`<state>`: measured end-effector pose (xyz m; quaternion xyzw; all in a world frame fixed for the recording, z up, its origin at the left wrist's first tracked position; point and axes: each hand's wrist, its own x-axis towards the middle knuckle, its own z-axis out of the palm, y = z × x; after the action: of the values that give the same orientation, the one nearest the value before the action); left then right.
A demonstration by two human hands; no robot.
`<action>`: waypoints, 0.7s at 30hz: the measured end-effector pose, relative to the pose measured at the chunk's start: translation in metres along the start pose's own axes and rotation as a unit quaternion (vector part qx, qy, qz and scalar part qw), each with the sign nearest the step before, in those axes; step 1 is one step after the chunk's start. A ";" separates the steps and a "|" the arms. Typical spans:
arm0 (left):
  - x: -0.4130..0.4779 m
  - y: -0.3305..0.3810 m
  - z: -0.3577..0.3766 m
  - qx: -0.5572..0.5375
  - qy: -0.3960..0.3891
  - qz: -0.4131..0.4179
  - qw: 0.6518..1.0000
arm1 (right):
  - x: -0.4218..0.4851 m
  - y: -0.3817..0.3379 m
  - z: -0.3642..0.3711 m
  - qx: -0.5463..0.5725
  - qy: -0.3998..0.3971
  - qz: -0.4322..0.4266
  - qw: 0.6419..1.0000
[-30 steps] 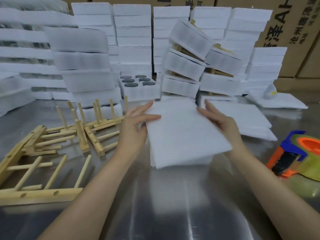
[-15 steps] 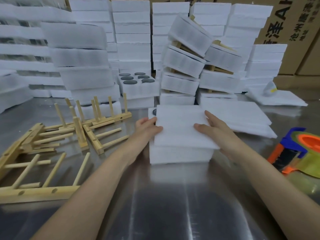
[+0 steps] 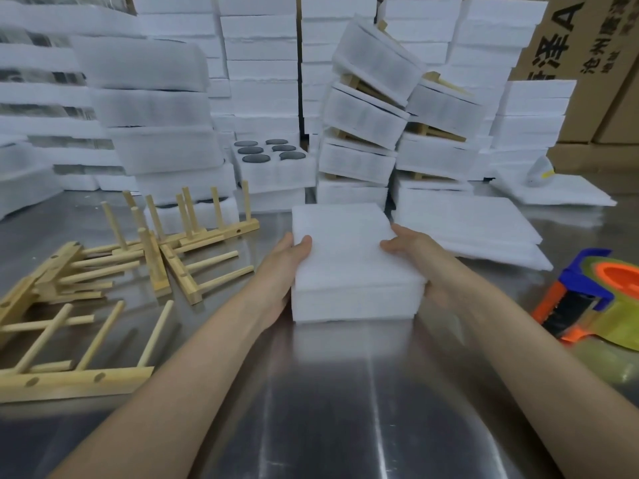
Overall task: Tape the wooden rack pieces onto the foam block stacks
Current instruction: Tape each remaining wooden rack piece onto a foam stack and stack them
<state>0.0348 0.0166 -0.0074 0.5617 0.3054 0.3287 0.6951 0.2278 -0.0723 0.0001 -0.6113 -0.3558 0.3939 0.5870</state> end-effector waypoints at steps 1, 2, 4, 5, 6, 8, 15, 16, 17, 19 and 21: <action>-0.001 0.001 0.000 0.010 -0.005 0.002 1.000 | 0.000 0.001 -0.001 0.011 -0.008 0.012 1.000; -0.002 0.002 -0.001 0.017 -0.013 0.004 1.000 | -0.001 0.002 -0.001 0.015 -0.017 0.021 1.000; -0.003 0.006 -0.002 0.018 -0.026 0.000 0.999 | -0.002 0.002 0.000 0.006 -0.019 0.026 0.999; -0.002 0.007 -0.003 0.014 -0.037 -0.006 0.999 | -0.003 0.003 0.000 0.000 -0.010 0.022 1.000; -0.002 0.008 -0.003 0.009 -0.047 -0.016 0.999 | -0.003 0.003 0.001 -0.004 -0.003 0.017 1.000; -0.001 0.007 -0.003 0.006 -0.048 -0.036 0.998 | -0.004 0.003 0.004 -0.021 0.006 0.003 1.000; 0.000 0.004 -0.004 0.023 -0.053 -0.014 0.998 | -0.007 0.002 0.005 -0.077 0.008 -0.011 0.997; -0.001 0.005 -0.004 0.022 -0.058 -0.015 0.998 | -0.008 0.001 0.006 -0.077 0.011 -0.010 0.997; -0.001 0.006 -0.005 0.018 -0.061 -0.016 0.998 | -0.009 0.000 0.007 -0.083 0.012 -0.011 0.996; -0.002 0.006 -0.007 0.011 -0.055 -0.021 0.998 | -0.009 -0.002 0.005 -0.108 0.008 -0.017 0.994; -0.001 0.004 -0.009 0.029 -0.064 -0.022 0.997 | -0.010 -0.004 0.004 -0.123 -0.005 -0.026 0.992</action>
<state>0.0269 0.0214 -0.0047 0.5948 0.2819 0.2677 0.7036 0.2195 -0.0793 0.0050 -0.6677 -0.4202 0.3342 0.5156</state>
